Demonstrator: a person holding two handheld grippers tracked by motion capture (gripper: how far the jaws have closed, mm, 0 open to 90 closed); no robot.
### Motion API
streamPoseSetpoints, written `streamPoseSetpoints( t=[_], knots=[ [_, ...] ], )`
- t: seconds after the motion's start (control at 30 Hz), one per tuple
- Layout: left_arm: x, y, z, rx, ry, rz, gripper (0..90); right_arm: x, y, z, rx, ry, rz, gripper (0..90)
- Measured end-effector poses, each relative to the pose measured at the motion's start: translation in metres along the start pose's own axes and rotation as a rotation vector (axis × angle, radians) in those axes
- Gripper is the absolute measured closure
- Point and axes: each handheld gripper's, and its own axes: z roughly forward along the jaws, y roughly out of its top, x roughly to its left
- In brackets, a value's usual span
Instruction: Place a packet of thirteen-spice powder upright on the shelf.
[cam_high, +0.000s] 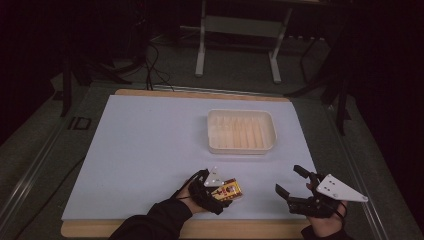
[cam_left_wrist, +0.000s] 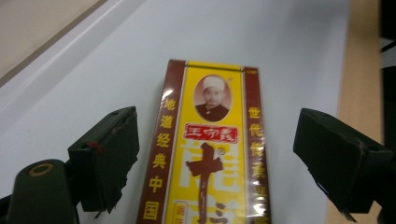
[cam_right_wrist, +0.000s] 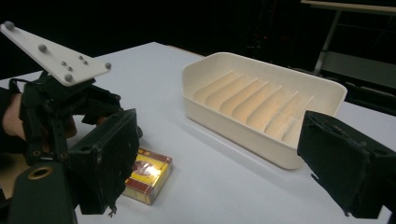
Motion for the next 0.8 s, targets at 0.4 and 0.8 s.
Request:
streamPoseSetpoints(
  t=[0.4,0.8],
  knots=[
    [-0.0004,-0.0017,0.0060,0.033,0.028,-0.003,20.5,-0.0003,-0.0007,0.0007,0.008,0.002,-0.001,12.6],
    [-0.0043,-0.0011,0.0082,0.082,0.048,0.042,31.5,-0.0011,-0.0013,0.0016,0.015,-0.002,-0.001,12.6]
  ],
)
